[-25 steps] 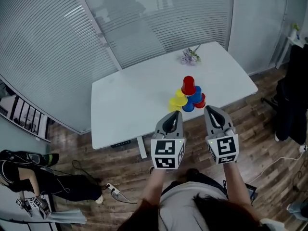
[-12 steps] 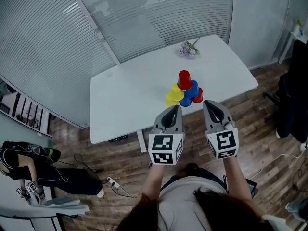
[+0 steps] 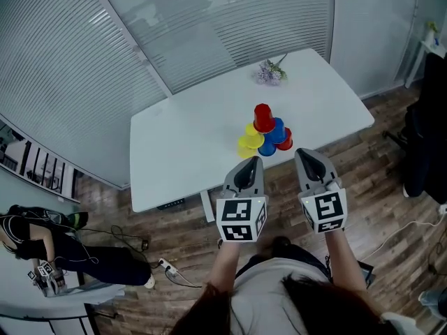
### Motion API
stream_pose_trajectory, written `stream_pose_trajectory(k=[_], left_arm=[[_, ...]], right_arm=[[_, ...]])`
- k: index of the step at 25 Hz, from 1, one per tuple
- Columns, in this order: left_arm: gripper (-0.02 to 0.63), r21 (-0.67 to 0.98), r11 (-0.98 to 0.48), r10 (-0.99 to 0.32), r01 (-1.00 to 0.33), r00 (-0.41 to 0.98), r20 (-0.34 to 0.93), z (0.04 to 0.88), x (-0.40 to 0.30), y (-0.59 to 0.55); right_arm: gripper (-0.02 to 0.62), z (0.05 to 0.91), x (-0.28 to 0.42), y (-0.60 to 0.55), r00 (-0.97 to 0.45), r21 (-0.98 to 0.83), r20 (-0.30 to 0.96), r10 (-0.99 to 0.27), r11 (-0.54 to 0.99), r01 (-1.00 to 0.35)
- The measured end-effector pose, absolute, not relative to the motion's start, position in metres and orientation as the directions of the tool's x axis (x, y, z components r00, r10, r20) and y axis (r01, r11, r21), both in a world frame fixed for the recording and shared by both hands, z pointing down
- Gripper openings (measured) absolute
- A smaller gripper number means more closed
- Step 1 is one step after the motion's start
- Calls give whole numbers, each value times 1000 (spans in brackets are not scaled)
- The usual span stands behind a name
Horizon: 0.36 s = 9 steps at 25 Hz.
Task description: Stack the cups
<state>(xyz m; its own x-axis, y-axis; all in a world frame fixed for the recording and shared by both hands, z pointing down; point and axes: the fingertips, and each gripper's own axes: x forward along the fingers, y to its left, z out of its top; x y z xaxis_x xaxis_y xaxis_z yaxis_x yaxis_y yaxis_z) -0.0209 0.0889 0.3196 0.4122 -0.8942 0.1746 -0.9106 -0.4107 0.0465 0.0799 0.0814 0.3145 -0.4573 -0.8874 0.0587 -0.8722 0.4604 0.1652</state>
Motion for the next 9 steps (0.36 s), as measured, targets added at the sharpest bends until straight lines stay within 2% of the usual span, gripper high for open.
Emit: stream_pose_trajectory(k=[9], left_arm=[[18, 59, -416, -889, -907, 420, 181, 342, -16, 74]], right_arm=[[28, 336, 83, 70, -461, 163, 60, -885, 464, -871]])
